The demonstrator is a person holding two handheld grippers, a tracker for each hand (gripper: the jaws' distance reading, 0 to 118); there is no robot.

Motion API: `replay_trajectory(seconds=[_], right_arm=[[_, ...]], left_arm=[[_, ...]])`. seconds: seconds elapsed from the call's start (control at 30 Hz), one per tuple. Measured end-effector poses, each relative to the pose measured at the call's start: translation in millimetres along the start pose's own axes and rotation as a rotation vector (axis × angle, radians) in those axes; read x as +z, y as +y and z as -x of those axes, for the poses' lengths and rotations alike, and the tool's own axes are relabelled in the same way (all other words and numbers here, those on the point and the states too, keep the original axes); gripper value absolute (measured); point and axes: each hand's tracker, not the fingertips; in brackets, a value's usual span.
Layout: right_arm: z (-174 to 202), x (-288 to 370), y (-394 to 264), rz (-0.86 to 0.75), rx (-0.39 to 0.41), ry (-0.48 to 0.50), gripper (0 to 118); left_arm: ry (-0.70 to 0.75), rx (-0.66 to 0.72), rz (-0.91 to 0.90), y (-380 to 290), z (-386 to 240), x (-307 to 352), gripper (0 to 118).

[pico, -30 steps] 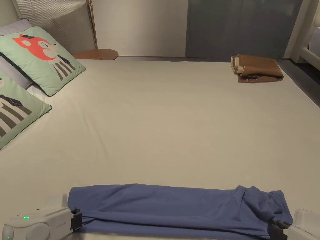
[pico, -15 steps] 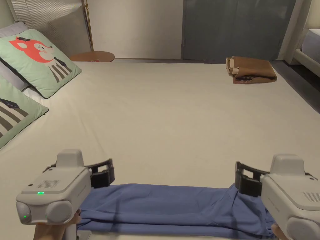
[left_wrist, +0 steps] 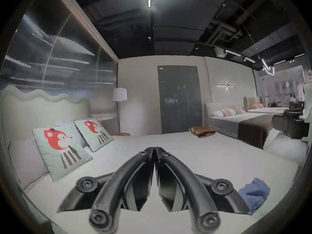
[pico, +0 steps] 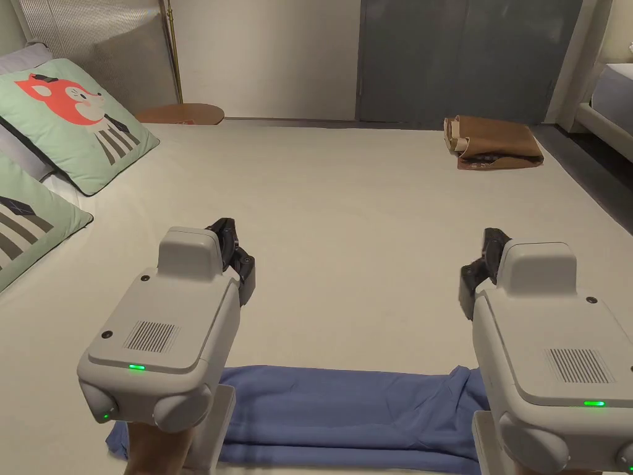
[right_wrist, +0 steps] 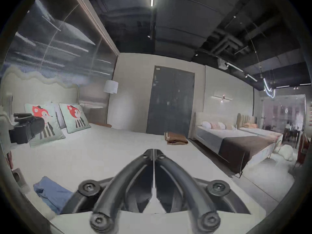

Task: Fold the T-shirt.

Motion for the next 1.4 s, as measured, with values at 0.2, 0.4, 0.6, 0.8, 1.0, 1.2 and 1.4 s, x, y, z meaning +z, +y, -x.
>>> replay_trajectory(seconds=[0.2, 0.4, 0.6, 0.8, 1.0, 1.2, 1.4], right_arm=[[0, 3, -1, -0.009, 0.004, 0.008, 0], [-2, 0, -1, -0.012, -0.004, 0.007, 0], [-1, -6, -2, -0.006, 0.012, 0.013, 0], [1, -17, -7, 0.018, 0.028, 0.012, 0], [1, -28, -13, 0.048, 0.03, 0.001, 0], [5, -39, -18, 0.075, 0.043, 0.003, 0], [10, -50, -28, 0.085, 0.051, 0.016, 0]], left_arm=[[-0.005, 0.016, 0.007, -5, 2, -5, 0], [-0.086, 0.184, 0.126, -6, 29, -17, 0], [-0.3, 0.663, 0.416, -38, 112, -47, 0], [-0.286, 0.648, 0.667, -91, 180, -63, 0], [-0.236, 0.718, 0.833, -143, 233, -68, 28], [-0.143, 0.739, 0.89, -183, 256, -62, 88], [-0.159, 0.779, 0.933, -189, 239, -55, 66]])
